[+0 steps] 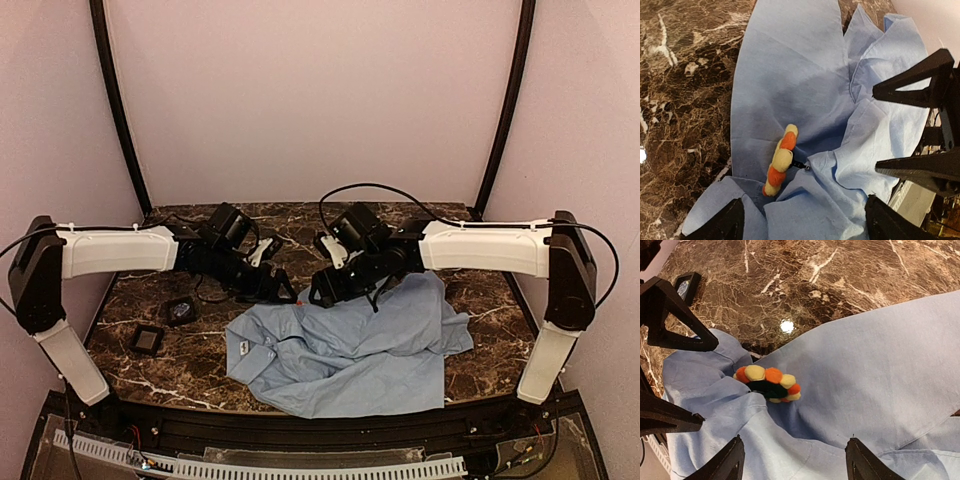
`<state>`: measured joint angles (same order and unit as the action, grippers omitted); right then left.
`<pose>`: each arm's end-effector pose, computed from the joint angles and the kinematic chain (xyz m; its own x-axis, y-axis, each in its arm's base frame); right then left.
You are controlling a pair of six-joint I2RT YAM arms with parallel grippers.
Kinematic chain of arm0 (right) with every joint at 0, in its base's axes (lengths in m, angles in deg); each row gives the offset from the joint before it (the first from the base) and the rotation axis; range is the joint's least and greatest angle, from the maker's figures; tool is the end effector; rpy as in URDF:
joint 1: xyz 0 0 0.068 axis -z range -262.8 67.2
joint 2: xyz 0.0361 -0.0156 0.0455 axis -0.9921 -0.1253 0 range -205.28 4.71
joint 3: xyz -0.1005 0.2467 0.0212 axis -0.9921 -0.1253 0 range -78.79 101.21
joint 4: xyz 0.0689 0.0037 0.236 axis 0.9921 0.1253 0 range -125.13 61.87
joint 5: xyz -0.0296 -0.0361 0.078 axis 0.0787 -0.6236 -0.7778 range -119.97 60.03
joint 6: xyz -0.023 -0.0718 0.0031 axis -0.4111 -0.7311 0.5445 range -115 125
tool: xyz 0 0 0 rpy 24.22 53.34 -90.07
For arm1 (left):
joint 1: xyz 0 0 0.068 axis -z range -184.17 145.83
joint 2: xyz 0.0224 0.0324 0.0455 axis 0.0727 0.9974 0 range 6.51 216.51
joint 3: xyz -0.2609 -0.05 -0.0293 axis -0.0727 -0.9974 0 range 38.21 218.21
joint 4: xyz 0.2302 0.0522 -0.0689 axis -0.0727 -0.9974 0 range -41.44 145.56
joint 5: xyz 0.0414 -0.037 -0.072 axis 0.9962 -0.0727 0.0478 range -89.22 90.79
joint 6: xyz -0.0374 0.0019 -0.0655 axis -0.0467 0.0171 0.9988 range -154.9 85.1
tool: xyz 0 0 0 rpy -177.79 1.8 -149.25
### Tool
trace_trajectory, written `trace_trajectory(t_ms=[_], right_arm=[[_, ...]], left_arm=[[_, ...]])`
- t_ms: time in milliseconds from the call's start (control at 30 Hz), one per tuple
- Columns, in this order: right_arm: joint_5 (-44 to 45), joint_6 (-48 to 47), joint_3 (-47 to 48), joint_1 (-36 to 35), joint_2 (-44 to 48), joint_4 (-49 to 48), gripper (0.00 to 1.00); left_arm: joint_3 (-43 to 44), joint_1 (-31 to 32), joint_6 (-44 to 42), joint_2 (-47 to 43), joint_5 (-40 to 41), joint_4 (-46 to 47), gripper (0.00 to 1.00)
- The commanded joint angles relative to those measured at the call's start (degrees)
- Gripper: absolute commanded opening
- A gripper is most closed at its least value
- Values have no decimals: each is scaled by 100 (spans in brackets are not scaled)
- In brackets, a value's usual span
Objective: Remove the brooch from the garment
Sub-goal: Adjust the crumpled clothing at the center of the board.
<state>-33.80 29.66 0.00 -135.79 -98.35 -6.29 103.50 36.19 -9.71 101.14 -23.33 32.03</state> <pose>0.2336 0.3168 0.2158 -0.7801 -0.3433 -0.5231 -0.5451 0.7832 0.2990 0.2491 -0.2458 0.2060 -0.8813 0.2391 -0.4075 0.4463 0.7046 -0.5517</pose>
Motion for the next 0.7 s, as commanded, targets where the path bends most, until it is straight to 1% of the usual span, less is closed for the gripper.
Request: trace_trajectory(t_ms=[0, 33, 67, 100, 133, 233, 300, 400, 533, 667], right_arm=[[207, 118, -169, 104, 259, -56, 69], [203, 96, -159, 105, 267, -74, 69], [174, 41, -141, 105, 252, -92, 69], [140, -25, -106, 105, 232, -116, 69], [105, -84, -70, 100, 213, -123, 69], [-125, -370, 80, 90, 115, -175, 69], [-210, -598, 213, 26, 6, -162, 69], [-256, -802, 408, -72, -160, -134, 67], [-322, -755, 650, -159, -422, -191, 65], [-433, -696, 1005, -235, -726, -271, 65]], left_arm=[[257, 115, -296, 151, -156, -114, 68], [258, 123, -348, 141, -150, -195, 60], [239, 139, -370, 116, -139, -222, 43], [172, 152, -424, 29, -111, -264, 36], [54, 173, -452, -100, -98, -269, 23], [-273, 220, -550, -444, -17, -202, 5], [-532, 228, -558, -707, 25, -118, 1], [-887, 236, -555, -966, -7, -33, 1], [-1142, 285, -473, -1013, -236, 107, 1], [-1200, 419, -583, -964, -227, 107, 1]])
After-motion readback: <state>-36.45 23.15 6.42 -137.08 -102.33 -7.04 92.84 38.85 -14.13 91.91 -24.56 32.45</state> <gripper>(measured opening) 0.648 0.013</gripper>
